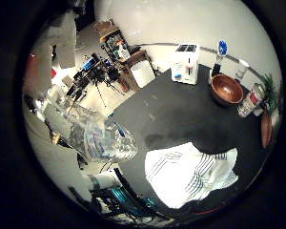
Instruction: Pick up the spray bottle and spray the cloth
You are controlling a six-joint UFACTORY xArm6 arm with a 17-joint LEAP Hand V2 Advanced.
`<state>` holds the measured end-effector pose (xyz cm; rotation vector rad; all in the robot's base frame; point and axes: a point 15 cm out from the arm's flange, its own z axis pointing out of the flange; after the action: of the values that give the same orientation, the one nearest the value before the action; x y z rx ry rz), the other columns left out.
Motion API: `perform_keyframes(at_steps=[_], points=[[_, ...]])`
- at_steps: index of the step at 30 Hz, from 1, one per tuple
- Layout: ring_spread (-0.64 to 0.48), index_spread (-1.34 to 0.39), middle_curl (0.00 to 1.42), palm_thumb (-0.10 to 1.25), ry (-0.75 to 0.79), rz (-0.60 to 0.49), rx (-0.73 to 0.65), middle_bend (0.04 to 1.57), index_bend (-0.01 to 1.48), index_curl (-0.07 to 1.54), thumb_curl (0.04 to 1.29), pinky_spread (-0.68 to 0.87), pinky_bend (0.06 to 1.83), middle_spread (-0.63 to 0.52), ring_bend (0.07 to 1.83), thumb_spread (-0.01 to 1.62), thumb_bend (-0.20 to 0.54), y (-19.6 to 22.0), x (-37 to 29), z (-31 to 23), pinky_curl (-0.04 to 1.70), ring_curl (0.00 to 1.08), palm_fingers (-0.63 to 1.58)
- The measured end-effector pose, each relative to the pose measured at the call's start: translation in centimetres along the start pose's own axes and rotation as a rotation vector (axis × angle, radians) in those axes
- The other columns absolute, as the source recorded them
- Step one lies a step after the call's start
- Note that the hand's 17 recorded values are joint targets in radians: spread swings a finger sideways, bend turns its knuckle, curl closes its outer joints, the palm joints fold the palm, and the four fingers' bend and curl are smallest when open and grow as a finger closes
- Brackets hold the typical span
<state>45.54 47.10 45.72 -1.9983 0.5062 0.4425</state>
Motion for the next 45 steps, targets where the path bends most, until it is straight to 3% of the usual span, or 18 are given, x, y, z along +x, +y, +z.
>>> perform_keyframes(at_steps=[14,26,31,35,38,40,41,45], points=[[-0.23,-0.26,0.71,1.03,0.083,-0.068,0.040,1.34,1.18,0.67,0.98,-0.31,1.29,-0.17,1.38,0.36,-0.021,2.2,4.3,6.7,0.66,0.67,1.19],[-0.22,-0.27,0.71,1.02,0.074,-0.003,0.060,1.34,1.17,0.67,0.99,-0.31,1.29,-0.17,1.38,0.38,-0.022,4.7,9.2,9.5,0.66,0.66,1.20],[-0.23,-0.27,0.70,0.93,0.085,0.003,0.068,1.33,1.16,0.67,0.97,-0.33,1.28,-0.17,1.36,0.42,-0.046,4.6,9.8,9.0,0.65,0.65,1.19],[-0.24,-0.34,0.64,0.80,0.109,0.006,0.078,1.23,0.97,0.63,0.91,-0.44,1.20,-0.19,1.33,0.49,-0.045,4.4,10.5,8.6,0.58,0.60,1.17],[-0.31,-0.46,0.57,0.71,0.112,0.007,0.078,1.01,0.73,0.58,0.83,-0.54,1.12,-0.27,1.23,0.59,-0.046,4.3,10.6,8.4,0.51,0.53,0.92],[-0.32,-0.51,0.54,0.65,0.116,0.002,0.071,0.90,0.62,0.57,0.77,-0.42,1.11,-0.31,1.16,0.73,-0.050,4.3,10.5,8.3,0.52,0.50,0.65],[-0.29,-0.54,0.50,0.59,0.116,-0.002,0.069,0.81,0.62,0.55,0.72,-0.28,1.11,-0.30,1.09,0.83,-0.050,4.3,10.4,8.3,0.52,0.46,0.52],[-0.11,-0.54,0.42,0.46,0.121,-0.016,0.041,0.62,0.58,0.51,0.59,0.18,1.14,-0.24,0.91,0.99,-0.044,4.8,10.3,8.5,0.50,0.36,0.28]])
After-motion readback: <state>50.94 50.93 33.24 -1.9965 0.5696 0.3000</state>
